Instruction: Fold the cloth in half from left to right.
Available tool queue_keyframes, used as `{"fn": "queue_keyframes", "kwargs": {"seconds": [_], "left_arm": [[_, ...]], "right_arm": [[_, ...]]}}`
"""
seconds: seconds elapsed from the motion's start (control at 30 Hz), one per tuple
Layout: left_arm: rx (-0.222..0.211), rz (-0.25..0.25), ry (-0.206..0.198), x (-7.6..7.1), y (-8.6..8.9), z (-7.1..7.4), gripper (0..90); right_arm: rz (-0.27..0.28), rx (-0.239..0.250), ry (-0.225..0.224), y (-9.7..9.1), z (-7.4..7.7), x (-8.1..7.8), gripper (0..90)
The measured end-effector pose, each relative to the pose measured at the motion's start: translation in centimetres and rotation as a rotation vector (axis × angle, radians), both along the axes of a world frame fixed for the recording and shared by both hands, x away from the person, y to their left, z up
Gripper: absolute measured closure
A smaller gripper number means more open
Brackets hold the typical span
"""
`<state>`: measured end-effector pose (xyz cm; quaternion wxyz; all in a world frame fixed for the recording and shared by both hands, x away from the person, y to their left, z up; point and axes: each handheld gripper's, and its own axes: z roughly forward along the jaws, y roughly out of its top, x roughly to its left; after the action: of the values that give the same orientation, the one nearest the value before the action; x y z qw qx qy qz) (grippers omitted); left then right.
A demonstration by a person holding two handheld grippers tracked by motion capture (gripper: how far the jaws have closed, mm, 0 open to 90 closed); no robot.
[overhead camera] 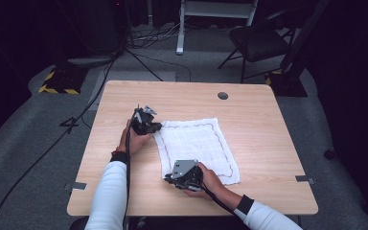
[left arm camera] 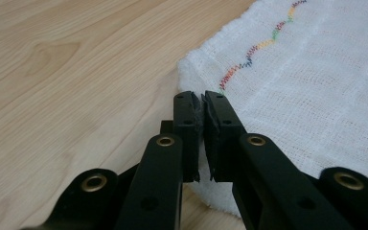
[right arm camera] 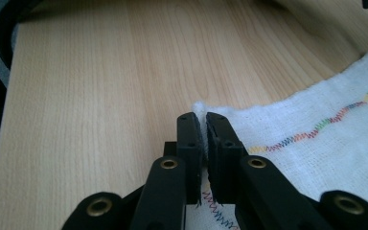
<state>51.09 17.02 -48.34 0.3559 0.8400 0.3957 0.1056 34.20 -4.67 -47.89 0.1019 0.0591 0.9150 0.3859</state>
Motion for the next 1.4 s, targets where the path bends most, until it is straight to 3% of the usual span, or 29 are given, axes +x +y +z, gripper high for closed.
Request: {"fn": "queue_keyframes", "kwargs": {"seconds": [0.1, 0.23, 0.4, 0.57, 0.87, 1.03, 1.4], "left_arm": [[-0.001, 0.012, 0.007, -0.4, 1.8, 0.1, 84.3], [-0.004, 0.025, -0.008, -0.6, 2.8, 0.7, 84.4], [-0.029, 0.047, -0.022, -0.6, 2.8, 1.2, 84.3], [-0.041, 0.04, -0.063, -0.2, 0.8, 2.4, 84.4], [-0.046, -0.011, -0.106, 0.4, -3.6, 3.9, 84.5], [-0.043, -0.031, -0.111, 0.6, -5.9, 4.0, 84.5], [-0.034, -0.047, -0.124, 1.2, -8.5, 3.6, 84.5]], "right_arm": [[0.001, 0.009, -0.015, 0.5, 0.3, -0.1, 85.0], [-0.009, 0.036, -0.024, 0.6, 0.9, 0.0, 85.0], [-0.017, 0.052, -0.04, 0.2, 1.5, 0.1, 85.0], [-0.047, 0.093, -0.04, -1.7, 2.4, 0.2, 85.0], [-0.086, 0.112, -0.064, -6.7, 3.1, -0.1, 84.9], [-0.103, 0.113, -0.066, -8.1, 3.3, -0.2, 84.9], [-0.176, 0.11, -0.066, -10.9, 3.4, 0.1, 84.8]]}}
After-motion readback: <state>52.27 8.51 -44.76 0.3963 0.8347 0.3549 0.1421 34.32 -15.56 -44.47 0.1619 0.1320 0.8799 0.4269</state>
